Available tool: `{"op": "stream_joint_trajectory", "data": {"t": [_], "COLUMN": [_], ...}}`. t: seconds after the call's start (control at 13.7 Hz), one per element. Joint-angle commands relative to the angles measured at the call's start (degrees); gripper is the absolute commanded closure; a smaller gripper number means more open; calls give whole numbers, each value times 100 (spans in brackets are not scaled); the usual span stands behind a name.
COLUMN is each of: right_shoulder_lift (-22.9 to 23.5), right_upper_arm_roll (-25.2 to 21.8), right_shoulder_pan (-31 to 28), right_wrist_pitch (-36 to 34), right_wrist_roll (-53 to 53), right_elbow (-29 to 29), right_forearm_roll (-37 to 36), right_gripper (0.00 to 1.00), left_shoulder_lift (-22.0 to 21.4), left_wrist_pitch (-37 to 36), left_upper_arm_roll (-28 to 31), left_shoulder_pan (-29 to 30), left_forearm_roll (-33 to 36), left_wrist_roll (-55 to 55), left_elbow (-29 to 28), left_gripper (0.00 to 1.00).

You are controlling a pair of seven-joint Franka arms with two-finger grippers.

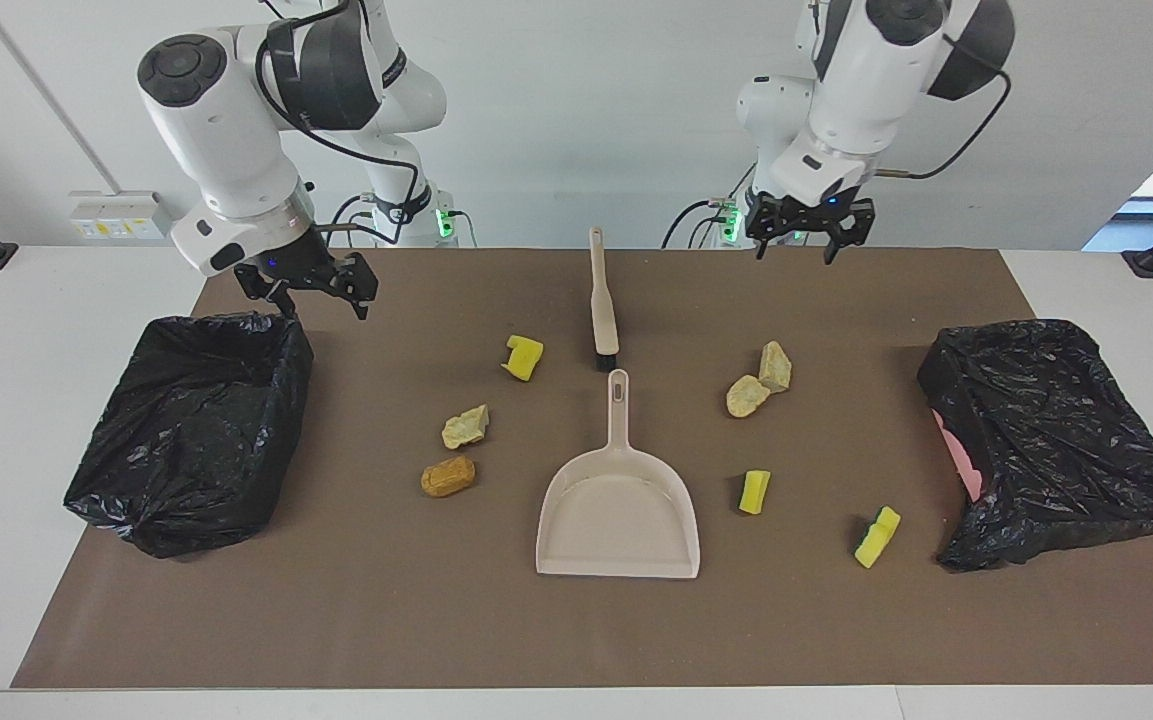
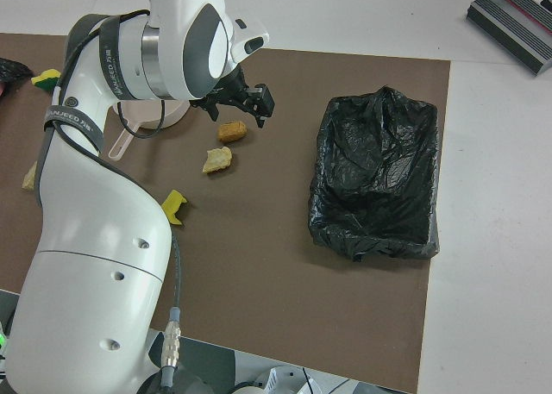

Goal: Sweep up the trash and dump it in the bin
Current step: 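Grasp the dustpan handle with the right gripper while the left gripper reaches the brush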

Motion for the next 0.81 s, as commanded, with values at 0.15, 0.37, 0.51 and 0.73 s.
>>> {"op": "stream_joint_trajectory", "data": {"t": [0.15, 0.37, 0.51, 0.73], "right_shoulder_lift": [1136, 1586, 1875, 2560], "right_upper_arm_roll": [246, 652, 652, 652], "right_shoulder_pan": [299, 509, 790, 1142], "right_wrist_pitch": [-121, 299, 468, 644], "right_wrist_roll": [1033, 1912, 1992, 2624], "right_elbow": [1368, 1617, 1791, 2432], "right_forearm_roll": [175, 185, 176, 185], "right_gripper": [0, 0, 0, 0], "left_shoulder_lift": [-622, -499, -105, 362], "left_wrist_pitch": [1096, 1806, 2395, 2880], "left_upper_arm_roll": [110, 119, 110, 110], "left_shoulder_pan": [-1291, -2107, -2653, -3217], "left_forearm_roll": [-40, -40, -40, -49], "left_wrist_roll": [-1206, -1917, -2393, -2877], "left_elbow": [-1569, -2025, -2246, -2264], "left_gripper": [0, 0, 0, 0]}}
